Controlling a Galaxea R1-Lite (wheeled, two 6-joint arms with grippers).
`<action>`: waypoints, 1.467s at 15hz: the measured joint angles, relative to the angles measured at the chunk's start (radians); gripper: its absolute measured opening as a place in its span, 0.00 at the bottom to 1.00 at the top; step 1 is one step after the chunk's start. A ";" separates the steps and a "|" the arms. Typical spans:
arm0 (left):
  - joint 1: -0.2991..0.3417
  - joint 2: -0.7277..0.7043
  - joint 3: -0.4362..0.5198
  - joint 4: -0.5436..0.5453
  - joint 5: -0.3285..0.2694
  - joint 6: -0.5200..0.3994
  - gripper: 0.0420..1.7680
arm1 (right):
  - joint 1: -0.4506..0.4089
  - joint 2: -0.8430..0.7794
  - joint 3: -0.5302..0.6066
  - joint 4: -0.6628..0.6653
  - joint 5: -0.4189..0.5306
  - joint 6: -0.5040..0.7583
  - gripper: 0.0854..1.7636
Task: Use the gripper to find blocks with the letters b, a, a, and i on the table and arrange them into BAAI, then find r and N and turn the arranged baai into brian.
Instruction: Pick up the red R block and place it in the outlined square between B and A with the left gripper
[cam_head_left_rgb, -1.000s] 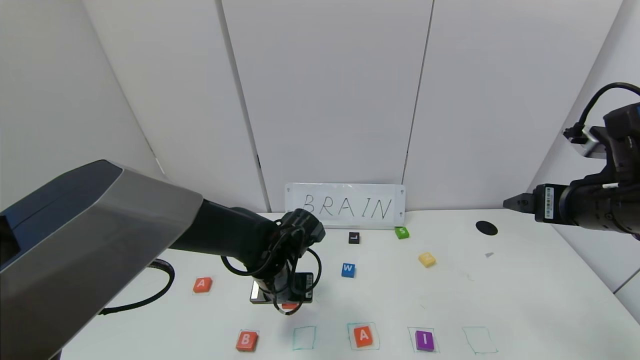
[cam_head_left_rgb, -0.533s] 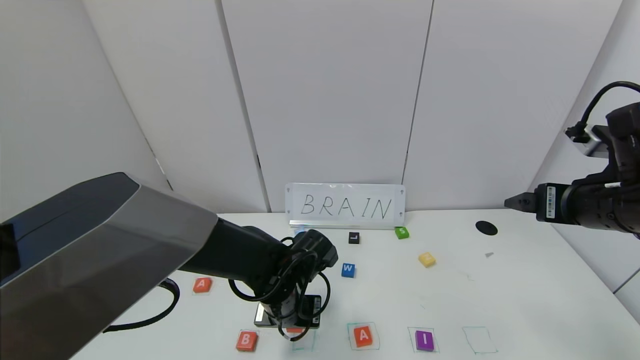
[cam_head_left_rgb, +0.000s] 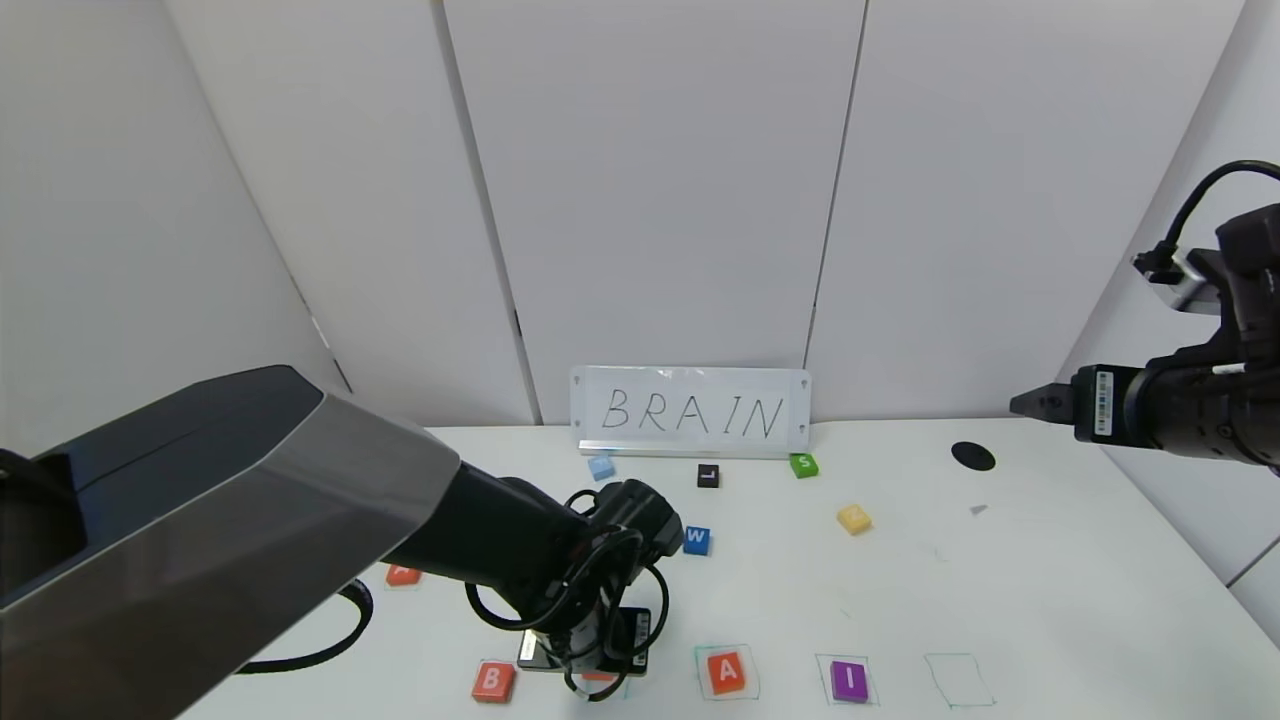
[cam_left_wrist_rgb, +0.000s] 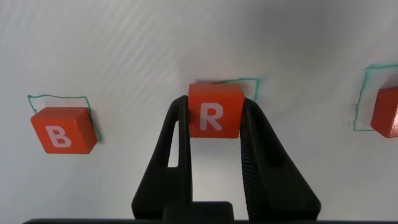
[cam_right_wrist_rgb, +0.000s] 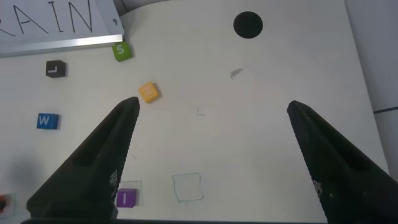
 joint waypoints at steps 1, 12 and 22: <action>-0.003 0.003 0.001 0.000 0.000 -0.001 0.27 | 0.000 0.000 0.000 0.000 0.000 0.000 0.97; -0.021 0.015 0.007 0.000 -0.006 -0.017 0.27 | 0.000 0.000 0.000 0.000 -0.001 0.000 0.97; -0.021 0.025 0.002 0.000 -0.002 -0.017 0.27 | 0.000 0.001 0.000 0.000 -0.001 0.000 0.97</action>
